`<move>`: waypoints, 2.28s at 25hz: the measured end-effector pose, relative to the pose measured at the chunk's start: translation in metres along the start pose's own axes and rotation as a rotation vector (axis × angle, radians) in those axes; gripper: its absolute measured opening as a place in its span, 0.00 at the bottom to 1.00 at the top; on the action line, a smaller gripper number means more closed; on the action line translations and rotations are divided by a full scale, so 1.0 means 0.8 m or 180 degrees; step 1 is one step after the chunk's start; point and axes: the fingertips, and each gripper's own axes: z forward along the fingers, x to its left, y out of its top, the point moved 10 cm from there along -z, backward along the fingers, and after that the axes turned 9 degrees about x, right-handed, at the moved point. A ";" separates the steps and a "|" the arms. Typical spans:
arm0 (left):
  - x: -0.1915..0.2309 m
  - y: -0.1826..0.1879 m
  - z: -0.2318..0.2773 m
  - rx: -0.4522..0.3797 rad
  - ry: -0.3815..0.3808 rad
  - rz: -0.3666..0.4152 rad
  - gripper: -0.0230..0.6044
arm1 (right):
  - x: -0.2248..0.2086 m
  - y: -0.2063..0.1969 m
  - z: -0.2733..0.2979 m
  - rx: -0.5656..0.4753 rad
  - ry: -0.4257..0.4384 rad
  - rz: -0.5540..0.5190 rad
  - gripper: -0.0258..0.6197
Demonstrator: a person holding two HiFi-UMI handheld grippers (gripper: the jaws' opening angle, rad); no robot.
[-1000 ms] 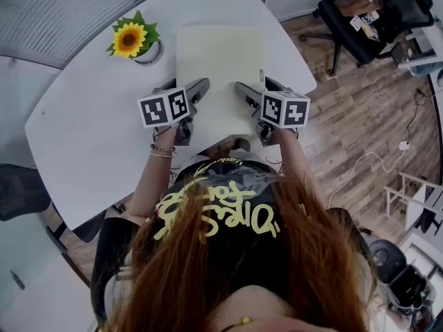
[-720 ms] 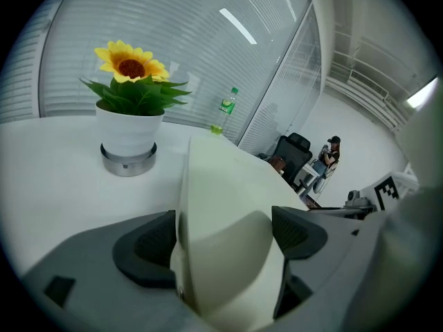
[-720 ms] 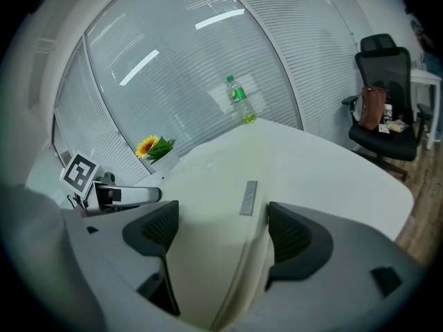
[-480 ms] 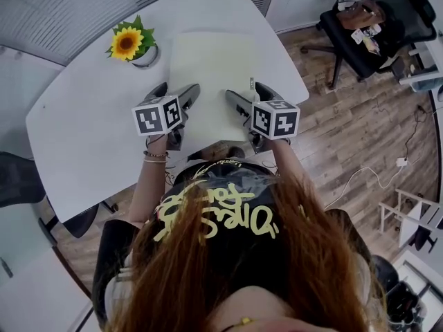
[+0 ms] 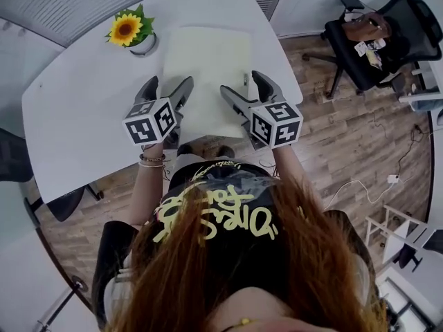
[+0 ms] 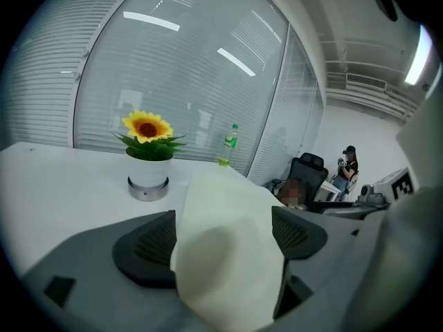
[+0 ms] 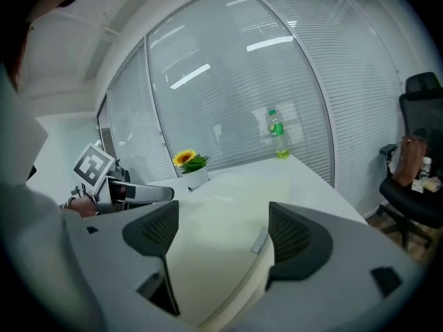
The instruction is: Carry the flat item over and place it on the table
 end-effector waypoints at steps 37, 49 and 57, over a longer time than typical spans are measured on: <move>-0.048 0.062 -0.127 -0.1198 -0.0618 0.0881 0.38 | 0.098 0.088 -0.075 -0.1211 0.0456 -0.0491 0.24; -0.027 0.053 -0.142 -0.1236 -0.0783 0.0929 0.16 | 0.136 0.072 -0.081 -0.1301 0.0252 -0.0452 0.10; -0.005 0.046 -0.151 -0.1204 -0.0785 0.0947 0.08 | 0.161 0.059 -0.072 -0.1339 0.0127 -0.0416 0.05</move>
